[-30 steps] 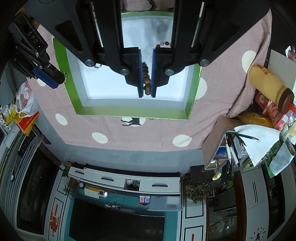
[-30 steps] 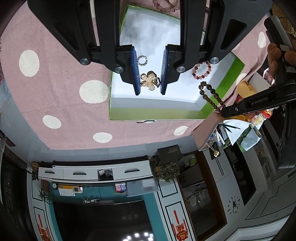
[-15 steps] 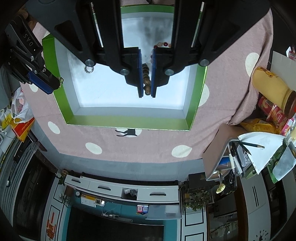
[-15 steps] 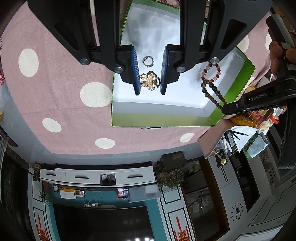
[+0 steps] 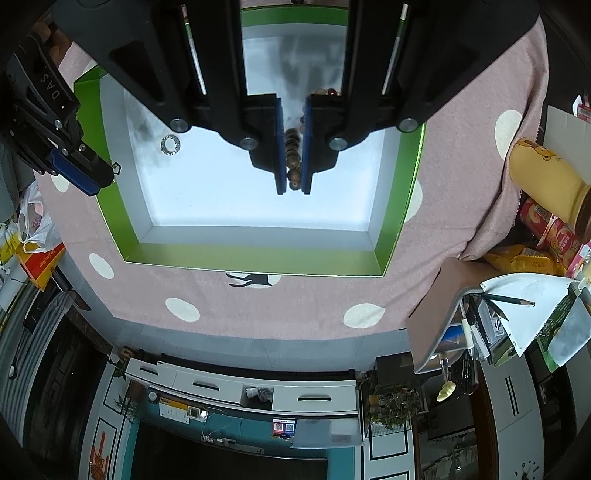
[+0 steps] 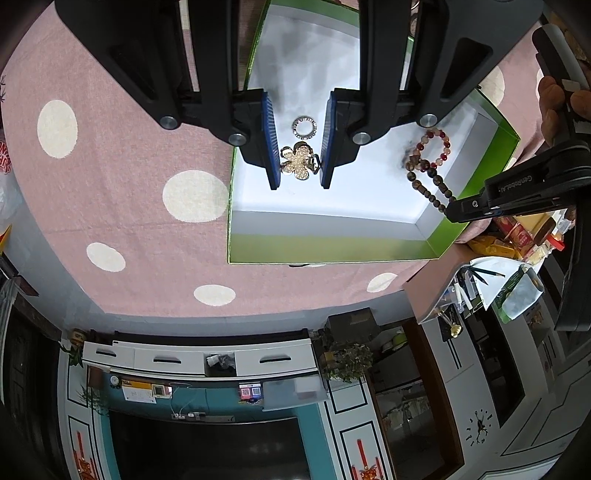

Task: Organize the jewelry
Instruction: 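Open left tool to drop the wooden bracelet while right tool releases the brooch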

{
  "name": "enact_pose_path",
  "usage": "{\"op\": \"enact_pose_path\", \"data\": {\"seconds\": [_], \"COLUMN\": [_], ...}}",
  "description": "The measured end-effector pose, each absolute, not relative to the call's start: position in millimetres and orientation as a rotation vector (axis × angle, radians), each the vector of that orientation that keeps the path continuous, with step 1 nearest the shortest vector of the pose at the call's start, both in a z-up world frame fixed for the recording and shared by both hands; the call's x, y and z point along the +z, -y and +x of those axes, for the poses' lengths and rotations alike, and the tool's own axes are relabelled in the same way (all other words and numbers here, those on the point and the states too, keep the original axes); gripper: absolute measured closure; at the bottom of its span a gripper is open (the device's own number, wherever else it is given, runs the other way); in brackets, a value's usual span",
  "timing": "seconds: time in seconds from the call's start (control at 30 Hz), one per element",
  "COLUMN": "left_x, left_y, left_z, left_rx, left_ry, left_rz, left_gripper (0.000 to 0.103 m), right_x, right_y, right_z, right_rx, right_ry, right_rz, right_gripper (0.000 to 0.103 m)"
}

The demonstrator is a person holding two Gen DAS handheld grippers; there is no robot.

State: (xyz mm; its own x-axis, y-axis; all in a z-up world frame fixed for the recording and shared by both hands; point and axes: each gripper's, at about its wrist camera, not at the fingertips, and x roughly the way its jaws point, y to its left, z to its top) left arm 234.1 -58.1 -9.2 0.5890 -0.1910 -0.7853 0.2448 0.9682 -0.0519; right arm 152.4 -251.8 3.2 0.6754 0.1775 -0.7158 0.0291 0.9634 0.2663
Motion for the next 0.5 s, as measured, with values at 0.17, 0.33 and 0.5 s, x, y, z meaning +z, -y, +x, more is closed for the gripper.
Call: {"op": "enact_pose_path", "data": {"seconds": [0.17,0.33,0.5], "left_x": [-11.9,-11.3,-10.0], "left_y": [57.1,56.9,55.5], "left_z": [234.8,234.1,233.0], "left_rx": [-0.248,-0.246,-0.243], "left_ry": [-0.914,-0.912,-0.91], "left_rz": [0.069,0.071,0.072], "left_gripper": [0.096,0.096,0.092], "right_x": [2.0,1.2,3.5], "right_y": [252.1,252.7,253.5], "right_z": [152.8,152.3,150.6], "right_rx": [0.083,0.076,0.074], "right_ry": [-0.834,-0.838,-0.832], "right_rz": [0.272,0.275,0.281], "right_gripper": [0.081,0.081,0.08]}}
